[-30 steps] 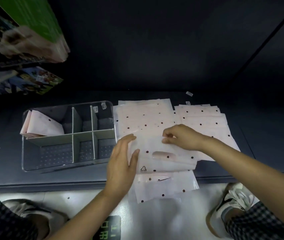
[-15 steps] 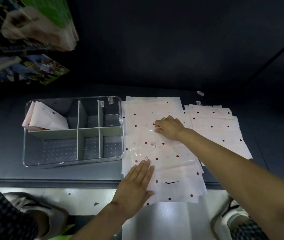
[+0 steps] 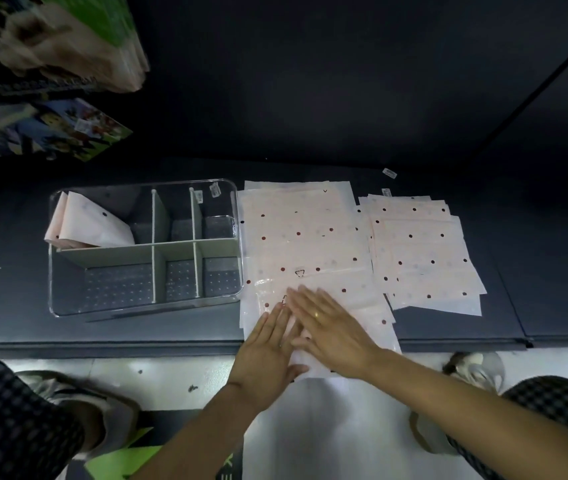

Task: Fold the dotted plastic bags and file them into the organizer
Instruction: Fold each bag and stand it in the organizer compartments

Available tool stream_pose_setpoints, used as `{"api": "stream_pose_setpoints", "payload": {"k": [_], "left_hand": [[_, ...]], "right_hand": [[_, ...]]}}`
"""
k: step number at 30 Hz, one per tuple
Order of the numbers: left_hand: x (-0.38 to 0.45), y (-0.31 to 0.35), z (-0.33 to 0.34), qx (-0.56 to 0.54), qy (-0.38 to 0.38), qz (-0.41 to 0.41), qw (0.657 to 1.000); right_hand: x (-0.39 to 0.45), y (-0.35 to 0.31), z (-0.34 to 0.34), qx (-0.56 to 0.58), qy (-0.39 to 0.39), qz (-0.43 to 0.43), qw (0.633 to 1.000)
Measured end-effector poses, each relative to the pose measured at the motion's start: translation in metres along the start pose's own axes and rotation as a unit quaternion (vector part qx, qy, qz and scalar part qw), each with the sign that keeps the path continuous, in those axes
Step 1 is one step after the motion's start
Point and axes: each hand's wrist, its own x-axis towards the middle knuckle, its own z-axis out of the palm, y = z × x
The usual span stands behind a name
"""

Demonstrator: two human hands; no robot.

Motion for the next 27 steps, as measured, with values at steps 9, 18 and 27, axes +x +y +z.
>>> {"api": "stream_pose_setpoints", "payload": {"k": [9, 18, 27], "left_hand": [[-0.008, -0.011, -0.001, 0.004, -0.016, -0.011, 1.0], [-0.011, -0.013, -0.011, -0.033, -0.016, -0.026, 0.999], [-0.003, -0.01, -0.021, -0.083, 0.018, -0.067, 0.994]], "right_hand": [[-0.082, 0.069, -0.004, -0.072, -0.142, 0.118, 0.98], [-0.035, 0.056, -0.015, -0.002, 0.106, 0.056, 0.993], [-0.017, 0.059, -0.012, -0.111, 0.064, -0.007, 0.992]]}}
